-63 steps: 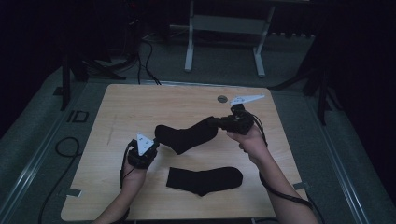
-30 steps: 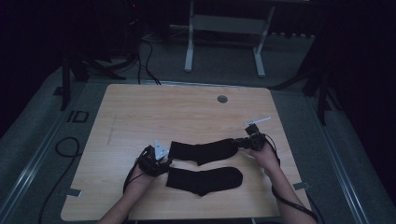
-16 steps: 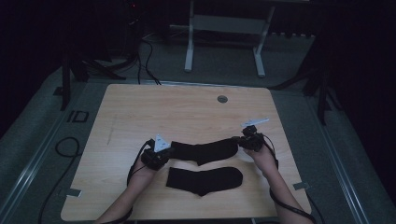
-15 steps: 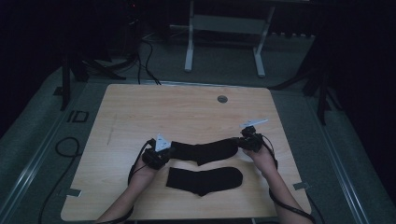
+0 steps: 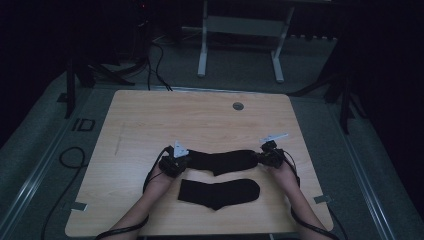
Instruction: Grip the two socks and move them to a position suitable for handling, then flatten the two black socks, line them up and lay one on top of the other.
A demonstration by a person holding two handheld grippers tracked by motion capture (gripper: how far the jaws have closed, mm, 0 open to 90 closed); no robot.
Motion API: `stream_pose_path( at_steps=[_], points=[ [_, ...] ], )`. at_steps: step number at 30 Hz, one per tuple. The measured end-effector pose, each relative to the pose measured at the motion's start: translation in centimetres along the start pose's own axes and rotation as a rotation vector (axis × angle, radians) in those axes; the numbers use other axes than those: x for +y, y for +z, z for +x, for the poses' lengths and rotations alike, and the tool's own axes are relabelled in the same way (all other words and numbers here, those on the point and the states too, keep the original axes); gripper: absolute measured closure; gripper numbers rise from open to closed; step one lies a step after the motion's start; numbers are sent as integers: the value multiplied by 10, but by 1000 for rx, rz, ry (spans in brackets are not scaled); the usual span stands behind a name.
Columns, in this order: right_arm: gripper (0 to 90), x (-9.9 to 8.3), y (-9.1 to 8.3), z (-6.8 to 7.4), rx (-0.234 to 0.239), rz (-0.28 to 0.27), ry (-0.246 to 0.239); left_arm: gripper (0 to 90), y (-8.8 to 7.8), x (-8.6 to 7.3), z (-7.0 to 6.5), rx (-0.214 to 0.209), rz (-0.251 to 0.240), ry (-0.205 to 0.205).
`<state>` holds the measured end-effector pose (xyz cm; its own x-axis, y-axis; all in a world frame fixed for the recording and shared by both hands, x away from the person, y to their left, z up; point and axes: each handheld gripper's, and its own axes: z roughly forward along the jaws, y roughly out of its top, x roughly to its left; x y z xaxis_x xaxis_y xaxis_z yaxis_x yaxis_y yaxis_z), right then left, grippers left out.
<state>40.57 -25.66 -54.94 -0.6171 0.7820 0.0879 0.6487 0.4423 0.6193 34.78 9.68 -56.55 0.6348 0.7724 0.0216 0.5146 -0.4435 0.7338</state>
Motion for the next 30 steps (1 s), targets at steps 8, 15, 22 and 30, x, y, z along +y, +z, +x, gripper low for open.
stream_pose_path(
  at_steps=[8,15,22,30],
  points=[
    [863,-11,-7,-5,29,-24,35,897,-2,-1,-4,-23,5,1],
    [811,-9,-6,-5,49,-14,41,895,-2,1,-2,-24,19,-7],
    [671,-3,-12,1,81,-27,23,675,-11,4,-3,-43,-12,-16],
    [555,5,-29,10,97,-65,-9,533,-37,5,-7,-60,-32,-17]
  ],
)
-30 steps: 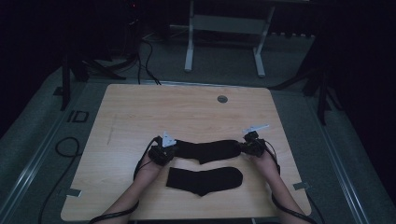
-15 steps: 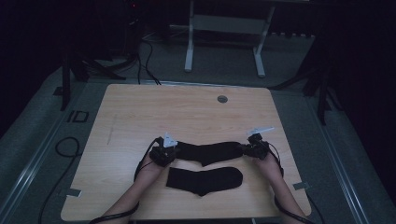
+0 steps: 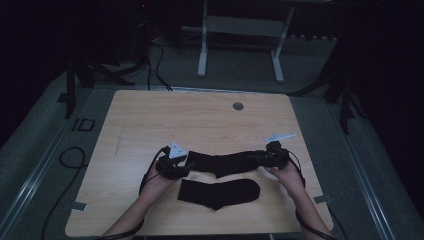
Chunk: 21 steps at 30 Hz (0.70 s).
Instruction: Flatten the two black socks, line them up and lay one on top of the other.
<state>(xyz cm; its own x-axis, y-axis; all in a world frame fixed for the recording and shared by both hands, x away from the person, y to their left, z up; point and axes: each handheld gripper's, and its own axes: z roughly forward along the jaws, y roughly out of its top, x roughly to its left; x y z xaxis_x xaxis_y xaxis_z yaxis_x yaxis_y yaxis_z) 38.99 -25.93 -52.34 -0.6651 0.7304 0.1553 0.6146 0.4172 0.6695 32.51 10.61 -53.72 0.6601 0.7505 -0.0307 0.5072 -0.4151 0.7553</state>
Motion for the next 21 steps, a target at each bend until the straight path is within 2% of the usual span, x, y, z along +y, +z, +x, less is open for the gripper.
stream_pose_path(
  at_steps=[4,10,21],
  points=[
    [510,-4,-11,13,5,10,-31,504,-12,-4,-4,-32,19,-7],
    [500,-17,-20,27,9,16,-42,475,-23,-15,-9,-76,63,-26],
    [513,-56,-21,43,35,70,-14,476,-21,-36,-20,-108,140,-36]
  ],
)
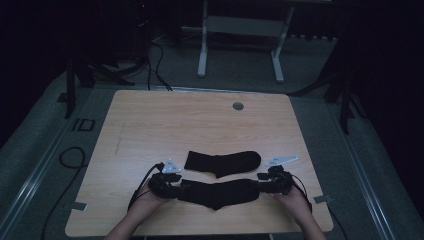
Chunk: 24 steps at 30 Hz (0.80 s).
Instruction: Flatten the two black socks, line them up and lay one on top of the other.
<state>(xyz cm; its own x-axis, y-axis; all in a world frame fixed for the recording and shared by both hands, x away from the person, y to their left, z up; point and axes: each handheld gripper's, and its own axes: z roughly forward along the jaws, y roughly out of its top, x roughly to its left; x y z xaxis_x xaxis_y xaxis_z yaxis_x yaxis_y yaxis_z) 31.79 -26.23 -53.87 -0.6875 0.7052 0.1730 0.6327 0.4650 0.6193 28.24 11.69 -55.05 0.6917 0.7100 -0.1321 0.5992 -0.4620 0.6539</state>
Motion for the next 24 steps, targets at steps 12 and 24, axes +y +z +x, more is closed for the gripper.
stream_pose_path(
  at_steps=[12,24],
  points=[
    [775,-11,4,11,-51,73,-66,537,6,-6,-4,36,27,41],
    [867,-10,5,15,-44,85,-85,846,7,-7,-11,35,11,55]
  ],
)
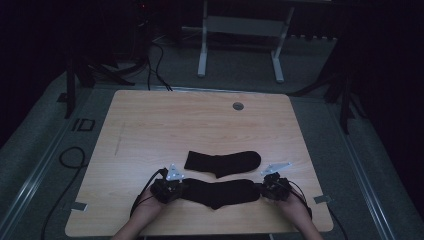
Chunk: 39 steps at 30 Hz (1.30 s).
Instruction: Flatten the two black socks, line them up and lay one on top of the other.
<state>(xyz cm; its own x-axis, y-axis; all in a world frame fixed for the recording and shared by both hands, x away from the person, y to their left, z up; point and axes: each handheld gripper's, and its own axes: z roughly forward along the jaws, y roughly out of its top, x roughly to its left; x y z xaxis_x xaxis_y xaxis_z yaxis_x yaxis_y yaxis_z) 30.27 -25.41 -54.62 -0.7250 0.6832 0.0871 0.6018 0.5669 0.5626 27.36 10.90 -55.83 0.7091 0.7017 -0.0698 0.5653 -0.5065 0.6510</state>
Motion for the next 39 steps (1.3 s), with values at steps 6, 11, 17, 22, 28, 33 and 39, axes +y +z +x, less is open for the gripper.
stream_pose_path(
  at_steps=[6,11,17,22,28,33,39],
  points=[
    [870,5,-13,2,10,-34,-10,860,-14,6,5,-19,-50,-34],
    [870,16,-32,0,13,-103,-3,861,-29,21,9,-2,-87,-23],
    [870,35,-52,-10,-23,-160,-14,861,-40,45,15,7,-112,0],
    [869,55,-64,-24,-55,-196,-9,861,-40,62,22,15,-126,-4],
    [869,73,-60,-41,-77,-190,9,861,-30,77,32,17,-107,-11],
    [869,76,-44,-54,-77,-161,40,860,-17,83,43,10,-84,-9],
    [869,73,-23,-67,-72,-127,84,860,2,85,53,0,-38,-22]
  ],
)
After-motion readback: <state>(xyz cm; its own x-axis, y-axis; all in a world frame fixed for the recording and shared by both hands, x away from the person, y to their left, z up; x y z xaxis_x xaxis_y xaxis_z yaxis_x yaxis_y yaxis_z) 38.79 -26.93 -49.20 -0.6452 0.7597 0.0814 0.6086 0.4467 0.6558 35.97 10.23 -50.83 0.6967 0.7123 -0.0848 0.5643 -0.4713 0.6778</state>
